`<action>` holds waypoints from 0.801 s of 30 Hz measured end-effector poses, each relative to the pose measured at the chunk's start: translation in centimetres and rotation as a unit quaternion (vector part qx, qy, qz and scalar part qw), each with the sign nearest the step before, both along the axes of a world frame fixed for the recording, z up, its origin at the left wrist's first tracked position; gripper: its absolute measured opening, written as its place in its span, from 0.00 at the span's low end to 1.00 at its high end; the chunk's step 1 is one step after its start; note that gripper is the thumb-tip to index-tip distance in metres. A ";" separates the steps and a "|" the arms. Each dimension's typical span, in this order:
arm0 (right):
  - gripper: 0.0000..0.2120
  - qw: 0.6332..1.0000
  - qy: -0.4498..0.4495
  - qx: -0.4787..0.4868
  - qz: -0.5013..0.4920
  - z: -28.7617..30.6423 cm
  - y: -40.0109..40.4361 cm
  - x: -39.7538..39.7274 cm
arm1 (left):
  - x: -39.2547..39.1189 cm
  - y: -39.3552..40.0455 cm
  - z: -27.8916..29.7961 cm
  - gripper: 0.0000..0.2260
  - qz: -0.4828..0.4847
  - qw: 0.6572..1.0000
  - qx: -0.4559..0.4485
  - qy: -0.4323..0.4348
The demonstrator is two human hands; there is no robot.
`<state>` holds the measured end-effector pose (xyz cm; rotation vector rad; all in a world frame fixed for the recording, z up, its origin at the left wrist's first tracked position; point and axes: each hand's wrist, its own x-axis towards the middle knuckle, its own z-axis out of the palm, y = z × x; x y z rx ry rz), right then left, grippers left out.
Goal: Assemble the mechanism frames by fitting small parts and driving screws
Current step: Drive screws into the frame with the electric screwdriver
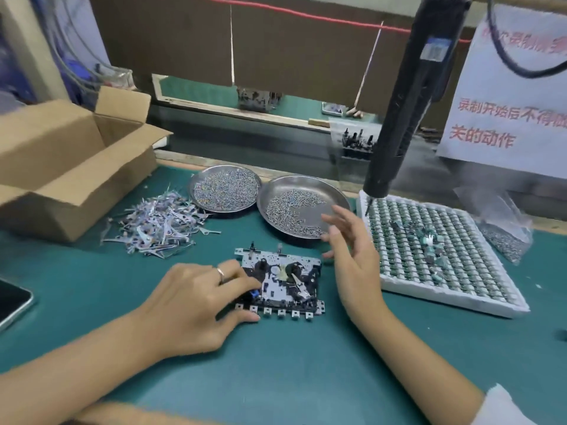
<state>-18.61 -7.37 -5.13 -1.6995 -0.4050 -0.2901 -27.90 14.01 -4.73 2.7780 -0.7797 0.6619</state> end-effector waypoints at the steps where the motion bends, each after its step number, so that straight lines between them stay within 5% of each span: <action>1: 0.12 0.999 -0.025 -0.045 0.018 0.1 -0.2 -0.4 | 0.3 0.3 0.1 0.20 -0.007 1.000 0.004 -0.007; 3: 0.20 0.975 -0.092 -0.180 0.093 0.3 -0.7 -1.1 | 1.3 1.0 0.6 0.23 0.003 1.000 0.000 -0.029; 5: 0.32 0.901 -0.204 -0.348 0.159 0.2 -0.8 -1.7 | 2.8 1.9 1.4 0.20 0.060 0.996 -0.030 -0.054; 8: 0.32 0.827 -0.271 -0.462 0.171 -0.1 -0.3 -1.8 | 5.3 3.5 1.7 0.20 0.183 0.980 -0.052 -0.059; 12: 0.24 0.830 -0.246 -0.473 0.164 -0.3 -0.5 -1.3 | 6.7 5.4 0.5 0.24 0.239 0.971 -0.025 0.006; 21: 0.22 0.844 -0.204 -0.471 0.156 -0.6 -0.3 -1.3 | 7.1 5.4 -0.4 0.06 0.209 0.976 -0.001 -0.056; 24: 0.22 0.848 -0.189 -0.469 0.161 -0.5 -0.2 -1.4 | 7.2 5.3 -0.7 0.13 0.202 0.975 0.033 -0.092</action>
